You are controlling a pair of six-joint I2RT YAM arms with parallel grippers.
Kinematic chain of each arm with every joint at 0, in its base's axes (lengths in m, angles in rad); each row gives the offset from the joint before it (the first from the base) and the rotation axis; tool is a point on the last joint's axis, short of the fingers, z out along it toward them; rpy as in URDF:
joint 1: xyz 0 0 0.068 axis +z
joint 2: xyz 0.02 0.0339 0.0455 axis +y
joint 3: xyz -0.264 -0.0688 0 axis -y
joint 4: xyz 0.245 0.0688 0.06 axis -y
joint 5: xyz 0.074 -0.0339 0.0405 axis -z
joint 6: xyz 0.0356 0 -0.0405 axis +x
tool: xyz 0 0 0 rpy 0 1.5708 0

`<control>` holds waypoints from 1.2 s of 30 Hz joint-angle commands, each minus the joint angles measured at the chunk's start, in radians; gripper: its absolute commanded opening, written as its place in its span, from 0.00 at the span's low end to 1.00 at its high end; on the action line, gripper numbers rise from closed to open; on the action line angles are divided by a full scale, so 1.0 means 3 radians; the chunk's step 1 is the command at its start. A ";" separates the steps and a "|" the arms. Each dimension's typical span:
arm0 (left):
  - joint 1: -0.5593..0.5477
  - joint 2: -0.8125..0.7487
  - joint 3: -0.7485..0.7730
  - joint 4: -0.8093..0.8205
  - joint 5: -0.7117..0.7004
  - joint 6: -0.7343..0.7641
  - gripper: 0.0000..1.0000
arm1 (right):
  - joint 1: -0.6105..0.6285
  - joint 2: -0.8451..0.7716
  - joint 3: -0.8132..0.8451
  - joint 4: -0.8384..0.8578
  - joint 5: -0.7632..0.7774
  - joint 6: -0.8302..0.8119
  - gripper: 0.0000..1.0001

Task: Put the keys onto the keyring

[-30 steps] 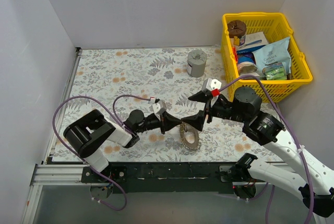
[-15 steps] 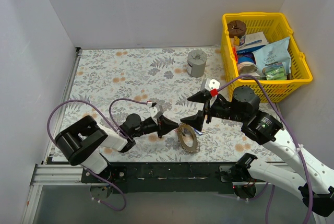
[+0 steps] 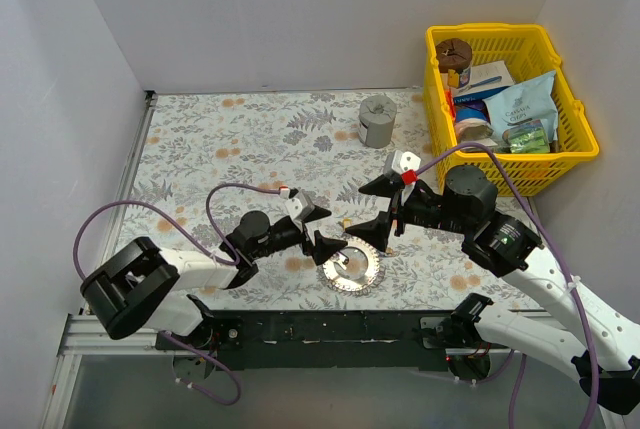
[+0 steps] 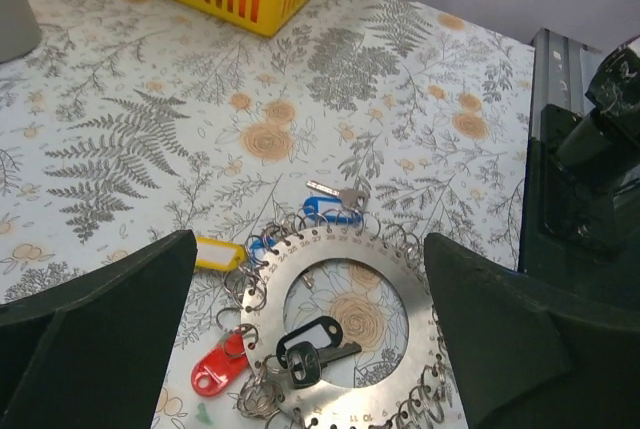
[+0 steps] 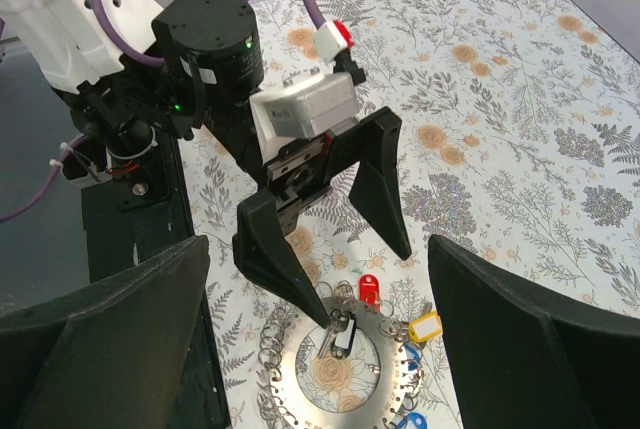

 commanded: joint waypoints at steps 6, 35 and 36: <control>-0.0011 -0.0467 0.0185 -0.0435 -0.0225 0.0188 0.98 | -0.0015 0.0031 0.0075 0.0169 -0.0064 -0.0001 0.97; 0.0806 -0.0809 0.0293 -0.1039 0.0593 -0.0420 0.98 | -0.0040 0.0211 -0.0068 0.0154 -0.0028 0.0085 0.97; 0.0913 -0.0845 0.0287 -0.1110 0.0573 -0.0461 0.98 | -0.0045 0.0221 -0.0084 0.0154 -0.0018 0.0096 0.97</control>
